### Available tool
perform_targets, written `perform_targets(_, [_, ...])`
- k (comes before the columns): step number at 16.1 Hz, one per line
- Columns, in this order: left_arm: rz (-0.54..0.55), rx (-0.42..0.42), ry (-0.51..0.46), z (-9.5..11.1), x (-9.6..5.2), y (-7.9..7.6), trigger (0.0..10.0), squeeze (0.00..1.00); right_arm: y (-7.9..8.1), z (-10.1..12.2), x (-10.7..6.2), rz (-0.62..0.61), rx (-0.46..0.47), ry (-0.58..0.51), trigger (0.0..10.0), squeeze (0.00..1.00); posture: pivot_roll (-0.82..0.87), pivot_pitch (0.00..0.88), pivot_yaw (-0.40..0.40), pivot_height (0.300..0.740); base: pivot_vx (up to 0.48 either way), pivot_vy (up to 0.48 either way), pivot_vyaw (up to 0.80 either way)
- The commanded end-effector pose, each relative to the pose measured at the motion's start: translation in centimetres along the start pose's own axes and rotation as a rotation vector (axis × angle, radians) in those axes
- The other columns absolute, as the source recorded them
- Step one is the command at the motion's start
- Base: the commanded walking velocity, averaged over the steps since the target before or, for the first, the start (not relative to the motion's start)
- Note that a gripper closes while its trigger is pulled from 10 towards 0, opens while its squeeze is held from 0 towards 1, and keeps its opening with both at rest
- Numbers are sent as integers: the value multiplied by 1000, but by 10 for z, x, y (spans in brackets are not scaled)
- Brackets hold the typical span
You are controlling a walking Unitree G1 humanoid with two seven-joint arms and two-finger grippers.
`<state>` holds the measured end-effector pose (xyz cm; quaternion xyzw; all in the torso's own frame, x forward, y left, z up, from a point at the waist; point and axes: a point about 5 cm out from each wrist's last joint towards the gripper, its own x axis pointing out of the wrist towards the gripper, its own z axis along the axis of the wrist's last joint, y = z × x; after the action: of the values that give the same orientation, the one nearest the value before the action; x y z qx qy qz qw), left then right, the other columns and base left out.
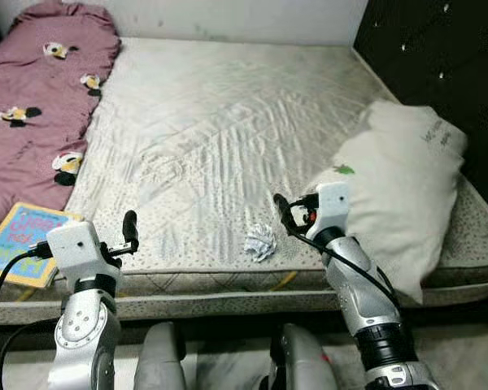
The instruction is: Clean up the room
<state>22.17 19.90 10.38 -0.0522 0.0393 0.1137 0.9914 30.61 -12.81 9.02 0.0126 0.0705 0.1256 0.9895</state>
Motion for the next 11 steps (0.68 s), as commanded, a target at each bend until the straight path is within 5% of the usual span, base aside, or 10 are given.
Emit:
perform_targets(1, [7, 11, -20, 7, 4, 2, 10000, 0, -1, 4, 3, 13, -11, 2, 10000, 0, 22, 12, -53, 625, 0, 0, 0])
perform_targets(5, [20, -3, -5, 3, -3, -3, 10000, 0, 12, -15, 2, 145, -44, 158, 10000, 0, 24, 27, -71, 625, 0, 0, 0])
perform_targets(11, [32, -19, 23, -3, -8, -4, 10000, 0, 20, -15, 2, 213, -59, 153, 10000, 0, 26, 27, -90, 560, 0, 0, 0])
